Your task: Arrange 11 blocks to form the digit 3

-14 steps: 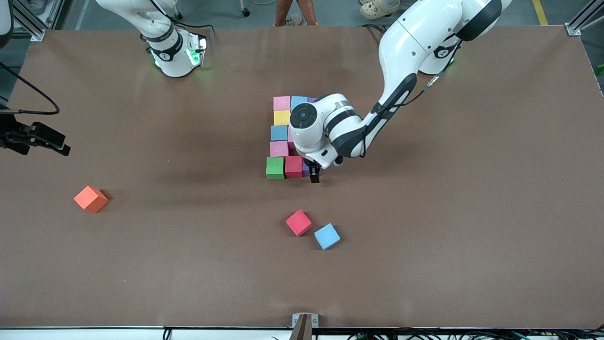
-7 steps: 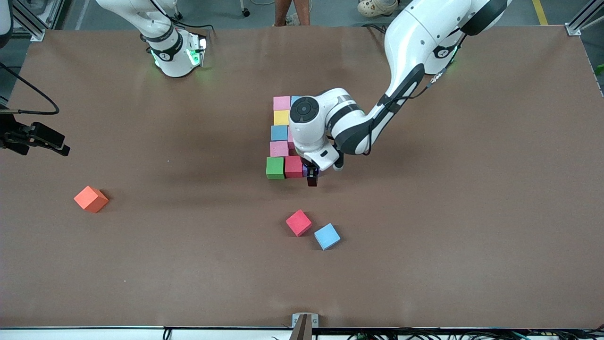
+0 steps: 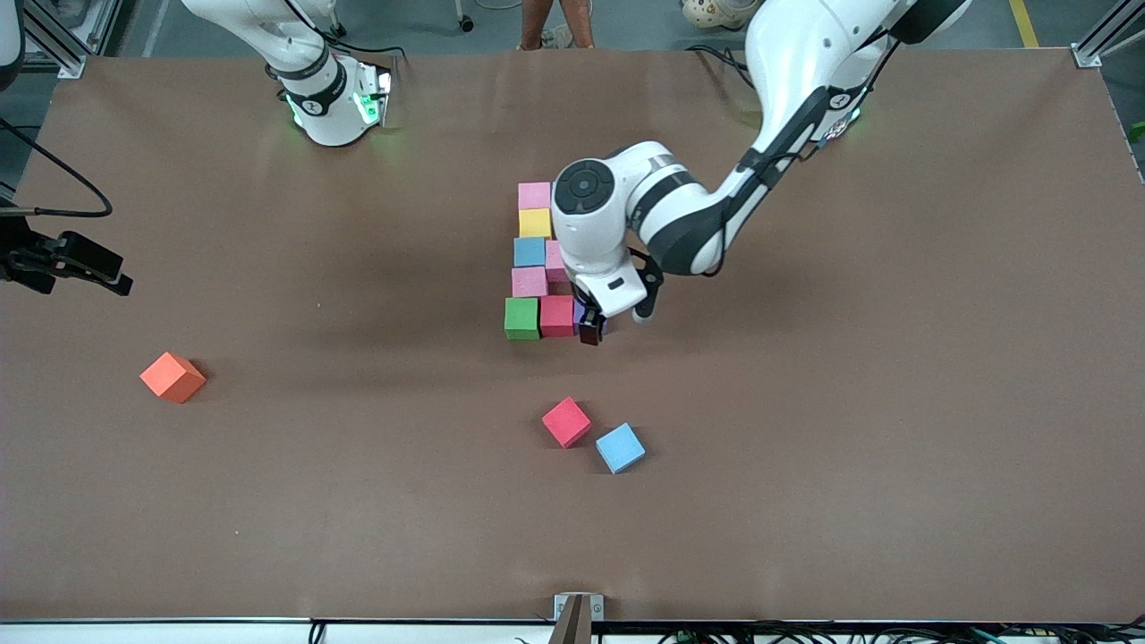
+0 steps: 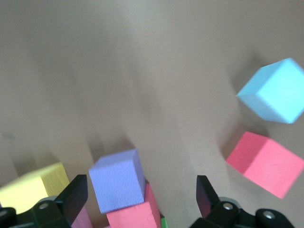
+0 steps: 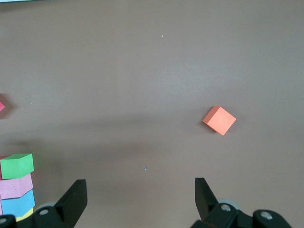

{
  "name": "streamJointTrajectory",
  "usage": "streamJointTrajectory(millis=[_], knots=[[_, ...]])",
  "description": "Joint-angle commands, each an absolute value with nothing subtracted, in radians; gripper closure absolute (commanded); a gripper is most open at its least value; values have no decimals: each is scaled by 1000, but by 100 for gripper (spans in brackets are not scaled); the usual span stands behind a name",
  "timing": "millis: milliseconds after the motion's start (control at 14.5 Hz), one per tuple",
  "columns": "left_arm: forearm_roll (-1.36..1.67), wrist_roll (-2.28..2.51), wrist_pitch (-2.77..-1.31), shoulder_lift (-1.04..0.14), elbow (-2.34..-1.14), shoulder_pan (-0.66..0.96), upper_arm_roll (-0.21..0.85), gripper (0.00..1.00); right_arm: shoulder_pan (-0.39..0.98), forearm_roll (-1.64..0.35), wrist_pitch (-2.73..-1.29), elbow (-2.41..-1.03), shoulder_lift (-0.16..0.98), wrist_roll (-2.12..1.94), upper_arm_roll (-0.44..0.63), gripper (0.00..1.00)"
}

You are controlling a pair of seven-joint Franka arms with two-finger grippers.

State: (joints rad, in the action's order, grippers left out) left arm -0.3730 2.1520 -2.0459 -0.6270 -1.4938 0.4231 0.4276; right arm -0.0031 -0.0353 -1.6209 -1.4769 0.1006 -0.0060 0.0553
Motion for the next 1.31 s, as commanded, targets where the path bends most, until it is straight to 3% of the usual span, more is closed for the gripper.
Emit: streamJointTrajectory(millis=[0, 759, 1242], knots=[[-327, 1883, -2023, -555, -1513, 312, 433, 0, -2, -31, -1624, -1494, 75, -9, 49, 0], [-198, 898, -2034, -424, -1509, -122, 445, 0, -8, -25, -1626, -1519, 66, -11, 51, 0], [-83, 509, -1956, -301, -1529, -296, 440, 0, -8, -18, -1683, -1557, 51, -12, 52, 0]])
